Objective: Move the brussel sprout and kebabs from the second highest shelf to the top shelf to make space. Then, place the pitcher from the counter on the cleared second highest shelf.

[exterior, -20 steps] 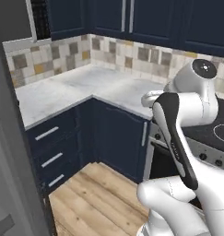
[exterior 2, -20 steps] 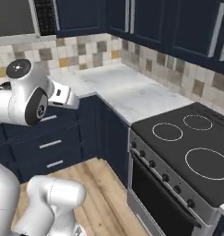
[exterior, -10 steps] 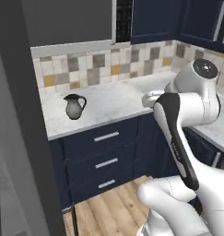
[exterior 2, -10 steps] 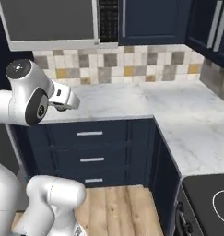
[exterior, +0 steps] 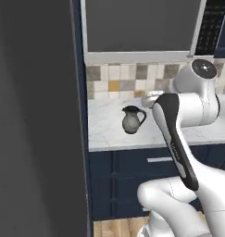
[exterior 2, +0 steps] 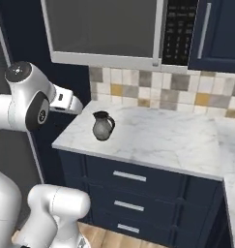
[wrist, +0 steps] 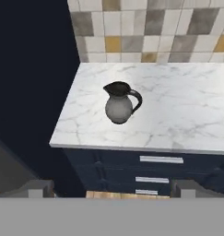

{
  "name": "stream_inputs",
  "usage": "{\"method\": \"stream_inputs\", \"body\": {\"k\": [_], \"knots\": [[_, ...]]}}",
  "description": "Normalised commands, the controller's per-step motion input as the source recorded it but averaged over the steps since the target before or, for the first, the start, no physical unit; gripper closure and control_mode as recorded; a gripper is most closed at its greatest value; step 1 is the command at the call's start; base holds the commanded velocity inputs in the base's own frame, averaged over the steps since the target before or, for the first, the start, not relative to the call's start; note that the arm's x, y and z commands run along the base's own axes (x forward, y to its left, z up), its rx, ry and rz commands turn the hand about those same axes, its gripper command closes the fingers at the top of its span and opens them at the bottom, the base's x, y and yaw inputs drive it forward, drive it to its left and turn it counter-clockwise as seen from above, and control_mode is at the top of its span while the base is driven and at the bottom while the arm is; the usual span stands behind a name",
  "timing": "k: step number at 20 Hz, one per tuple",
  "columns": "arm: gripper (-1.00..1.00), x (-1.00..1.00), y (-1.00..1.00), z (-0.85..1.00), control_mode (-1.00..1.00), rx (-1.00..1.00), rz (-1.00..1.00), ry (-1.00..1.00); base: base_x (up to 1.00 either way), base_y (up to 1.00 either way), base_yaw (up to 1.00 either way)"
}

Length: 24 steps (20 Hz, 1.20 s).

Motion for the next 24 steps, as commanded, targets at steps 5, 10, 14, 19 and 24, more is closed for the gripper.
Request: {"method": "stream_inputs", "body": {"k": [5, 10, 14, 19, 24], "knots": [[-1.00, 0.00, 0.00, 0.00, 1.00, 0.00, 0.00, 0.00, 0.47, -0.38, 0.53], [-1.00, 0.00, 0.00, 0.00, 1.00, 0.00, 0.00, 0.00, 0.25, -0.54, 0.48], [-1.00, 0.00, 0.00, 0.00, 1.00, 0.00, 0.00, 0.00, 0.15, -0.61, 0.43], [-1.00, 0.00, 0.00, 0.00, 1.00, 0.00, 0.00, 0.00, 0.09, -0.64, 0.38], [-1.00, 0.00, 0.00, 0.00, 1.00, 0.00, 0.00, 0.00, 0.02, -0.33, 0.19]]}}
